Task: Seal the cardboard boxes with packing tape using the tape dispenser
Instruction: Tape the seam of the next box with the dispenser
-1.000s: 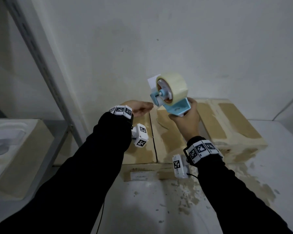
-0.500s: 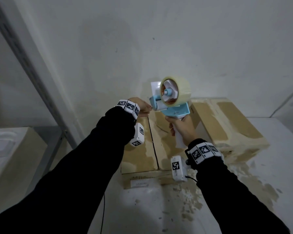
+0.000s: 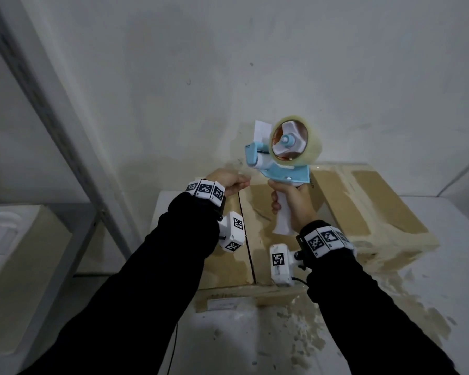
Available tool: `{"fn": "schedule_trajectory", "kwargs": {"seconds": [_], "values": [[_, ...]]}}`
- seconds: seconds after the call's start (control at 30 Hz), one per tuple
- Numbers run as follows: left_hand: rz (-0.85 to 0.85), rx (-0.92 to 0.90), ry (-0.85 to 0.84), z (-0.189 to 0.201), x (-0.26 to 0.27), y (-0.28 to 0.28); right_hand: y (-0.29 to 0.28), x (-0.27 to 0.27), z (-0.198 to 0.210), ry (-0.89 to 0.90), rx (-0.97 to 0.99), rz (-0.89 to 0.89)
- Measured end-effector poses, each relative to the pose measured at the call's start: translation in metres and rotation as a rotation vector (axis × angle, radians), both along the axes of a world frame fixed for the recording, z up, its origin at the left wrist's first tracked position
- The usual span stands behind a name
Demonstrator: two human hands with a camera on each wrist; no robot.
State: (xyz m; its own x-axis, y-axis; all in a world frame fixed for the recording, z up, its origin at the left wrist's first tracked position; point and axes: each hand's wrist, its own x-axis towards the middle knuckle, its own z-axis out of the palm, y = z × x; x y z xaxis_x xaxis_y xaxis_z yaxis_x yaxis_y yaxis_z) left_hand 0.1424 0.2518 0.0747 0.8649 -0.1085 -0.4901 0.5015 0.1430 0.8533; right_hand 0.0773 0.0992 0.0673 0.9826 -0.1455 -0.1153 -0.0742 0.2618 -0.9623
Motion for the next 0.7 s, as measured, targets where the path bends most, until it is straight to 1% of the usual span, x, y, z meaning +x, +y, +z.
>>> {"fn": "schedule_trajectory", "kwargs": {"seconds": [0.1, 0.27, 0.47, 0.5, 0.6, 0.7], "values": [[0.101, -0.02, -0.034, 0.002, 0.004, 0.007, -0.002, 0.0, -0.003, 0.005, 0.012, 0.013], [0.126, 0.026, -0.051, 0.006, 0.008, 0.008, -0.004, 0.003, -0.004, 0.001, 0.044, -0.004], [0.123, 0.085, -0.094, -0.002, 0.009, 0.004, -0.001, -0.002, -0.001, 0.022, 0.041, 0.087], [0.12, 0.132, -0.123, -0.005, 0.012, 0.005, 0.001, -0.004, 0.0, 0.019, 0.036, 0.099], [0.049, 0.39, -0.219, -0.012, 0.023, 0.013, 0.006, -0.009, 0.0, 0.007, -0.021, 0.137], [-0.003, 0.562, -0.318, -0.011, 0.026, 0.019, 0.008, -0.011, 0.001, 0.008, -0.065, 0.154]]}}
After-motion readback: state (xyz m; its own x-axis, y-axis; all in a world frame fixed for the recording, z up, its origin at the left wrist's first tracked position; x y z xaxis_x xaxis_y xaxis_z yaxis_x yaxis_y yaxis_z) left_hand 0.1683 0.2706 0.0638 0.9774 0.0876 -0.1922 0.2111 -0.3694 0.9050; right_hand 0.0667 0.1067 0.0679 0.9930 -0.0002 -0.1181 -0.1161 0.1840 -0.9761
